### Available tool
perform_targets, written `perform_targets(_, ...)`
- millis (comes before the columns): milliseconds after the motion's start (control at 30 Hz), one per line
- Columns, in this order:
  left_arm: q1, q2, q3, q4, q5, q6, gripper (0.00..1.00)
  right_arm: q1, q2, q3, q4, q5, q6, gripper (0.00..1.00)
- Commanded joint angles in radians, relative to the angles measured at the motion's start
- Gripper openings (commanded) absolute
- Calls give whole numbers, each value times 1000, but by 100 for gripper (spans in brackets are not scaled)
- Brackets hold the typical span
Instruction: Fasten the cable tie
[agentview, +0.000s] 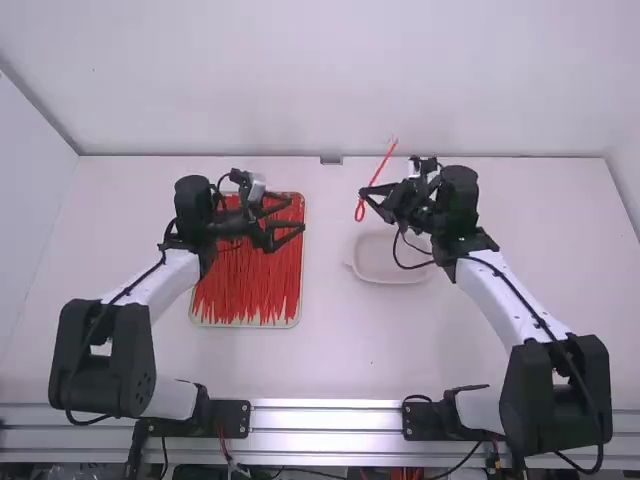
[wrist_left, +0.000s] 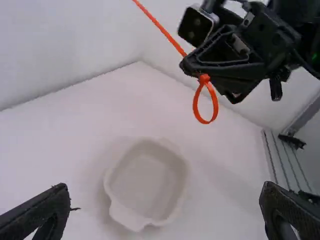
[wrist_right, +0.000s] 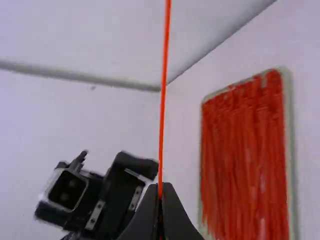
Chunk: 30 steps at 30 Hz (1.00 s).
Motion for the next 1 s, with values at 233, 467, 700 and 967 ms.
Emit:
perform_targets(233, 21, -10, -1, -210, -285, -34, 99, 8, -7, 23, -209, 419, -87, 0)
perform_targets(467, 30, -10, -1, -252, -297, -34, 99, 42, -7, 23, -345, 694, -87, 0)
perform_targets(700, 36, -10, -1, -269, -296, -34, 99, 116, -7, 14, -431, 889, -84, 0)
perform_targets(967, 36, -10, -1, -268, -295, -34, 99, 172, -7, -106, -276, 982, -54, 0)
